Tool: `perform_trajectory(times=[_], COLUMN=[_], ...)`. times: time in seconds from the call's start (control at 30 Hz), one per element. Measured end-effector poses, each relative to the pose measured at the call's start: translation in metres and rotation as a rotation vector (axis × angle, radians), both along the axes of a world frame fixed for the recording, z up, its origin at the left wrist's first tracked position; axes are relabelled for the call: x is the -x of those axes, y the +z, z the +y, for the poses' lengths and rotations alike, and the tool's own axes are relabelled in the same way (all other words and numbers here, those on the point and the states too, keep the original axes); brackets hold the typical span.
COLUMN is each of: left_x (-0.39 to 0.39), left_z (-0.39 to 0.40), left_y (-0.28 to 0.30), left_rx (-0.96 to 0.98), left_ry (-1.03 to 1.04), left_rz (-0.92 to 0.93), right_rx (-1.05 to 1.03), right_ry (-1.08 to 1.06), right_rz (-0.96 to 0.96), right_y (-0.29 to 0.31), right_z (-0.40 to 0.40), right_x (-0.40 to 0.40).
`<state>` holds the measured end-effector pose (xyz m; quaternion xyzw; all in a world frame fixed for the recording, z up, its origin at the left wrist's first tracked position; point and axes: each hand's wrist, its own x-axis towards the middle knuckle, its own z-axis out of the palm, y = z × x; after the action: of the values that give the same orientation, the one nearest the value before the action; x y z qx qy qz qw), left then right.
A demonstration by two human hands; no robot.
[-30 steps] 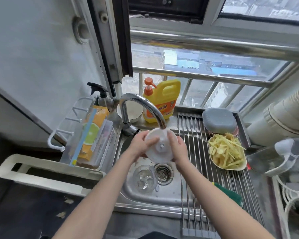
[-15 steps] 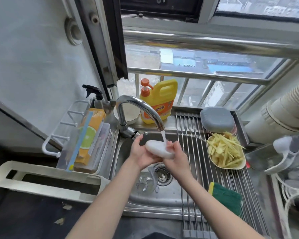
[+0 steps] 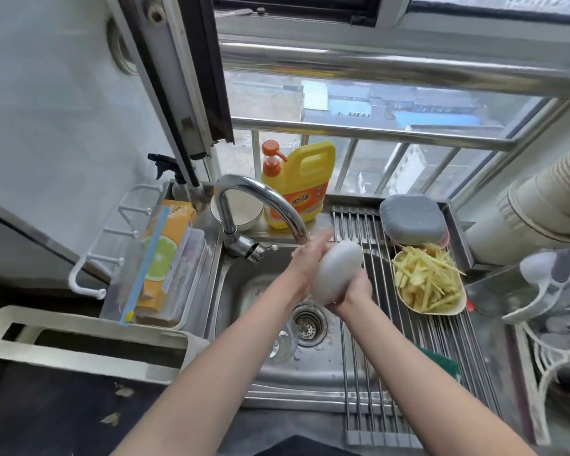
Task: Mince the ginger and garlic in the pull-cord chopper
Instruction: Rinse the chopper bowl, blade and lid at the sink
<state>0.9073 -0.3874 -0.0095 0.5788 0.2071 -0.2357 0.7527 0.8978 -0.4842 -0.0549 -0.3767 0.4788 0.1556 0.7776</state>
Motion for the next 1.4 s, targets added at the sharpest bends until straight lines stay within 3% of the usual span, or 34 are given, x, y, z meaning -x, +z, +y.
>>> perform_trajectory(times=[0.13, 0.23, 0.33, 0.43, 0.47, 0.57, 0.63, 0.7, 0.73, 0.83, 0.9, 0.97, 1.07, 1.13, 1.2, 1.27, 1.33, 1.4], left_x=[0.0, 0.003, 0.002, 0.008, 0.012, 0.025, 0.029, 0.035, 0.037, 0.037, 0.034, 0.029, 0.029, 0.03, 0.035, 0.034, 0.03, 0.028], left_z=[-0.009, -0.005, 0.005, 0.026, 0.033, 0.038, 0.044, 0.047, 0.047, 0.05, 0.054, 0.055, 0.05, 0.044, 0.038, 0.037, 0.041, 0.045], left_y=[-0.007, -0.009, -0.015, -0.021, -0.025, -0.033, -0.041, -0.044, -0.044, -0.045, -0.041, -0.041, -0.039, -0.044, -0.048, -0.047, -0.048, -0.051], left_rx=[-0.159, -0.273, -0.373, -0.802, -0.822, -0.645, -0.428, -0.239, -0.277, -0.84, -0.977, -1.012, -0.892, -0.649, -0.074, 0.477, 0.703, 0.709], left_ry=[0.006, -0.037, -0.116, -0.211, -0.235, -0.21, -0.054, 0.067, 0.09, 0.012, -0.02, -0.031, 0.107, 0.099, 0.041, 0.168, 0.361, 0.483], left_rz=[-0.064, -0.067, -0.075, -0.171, -0.201, -0.112, 0.021, 0.152, 0.16, -0.09, -0.252, -0.369, -0.341, -0.001, 0.312, 0.333, 0.289, 0.252], right_rx=[-0.175, -0.309, -0.462, -0.465, -0.438, -0.296, -0.277, -0.163, -0.051, 0.328, 0.493, 0.681, 1.114, 1.316, 1.464, 1.59, 1.531, 1.222], right_ry=[-0.031, 0.102, 0.168, 0.237, 0.251, 0.238, 0.151, 0.204, 0.305, 0.744, 0.891, 0.857, 0.79, 0.819, 0.799, 0.789, 0.87, 1.026], right_rz=[-0.072, -0.207, -0.201, -0.252, -0.267, -0.347, -0.388, -0.399, -0.399, -0.392, -0.395, -0.451, -0.649, -0.718, -0.731, -0.9, -1.134, -1.158], right_y=[0.008, 0.023, 0.021, 0.016, 0.014, 0.01, 0.009, 0.008, 0.008, 0.005, 0.005, 0.005, 0.017, 0.019, 0.018, 0.015, 0.007, 0.005], right_z=[0.002, 0.01, 0.013, 0.008, 0.009, 0.012, 0.012, 0.01, 0.01, 0.011, 0.013, 0.014, 0.018, 0.02, 0.019, 0.021, 0.021, 0.018], right_x=[-0.005, -0.001, 0.004, 0.006, 0.007, 0.008, 0.002, -0.004, -0.005, -0.003, 0.003, 0.008, 0.013, 0.016, 0.019, 0.024, 0.032, 0.041])
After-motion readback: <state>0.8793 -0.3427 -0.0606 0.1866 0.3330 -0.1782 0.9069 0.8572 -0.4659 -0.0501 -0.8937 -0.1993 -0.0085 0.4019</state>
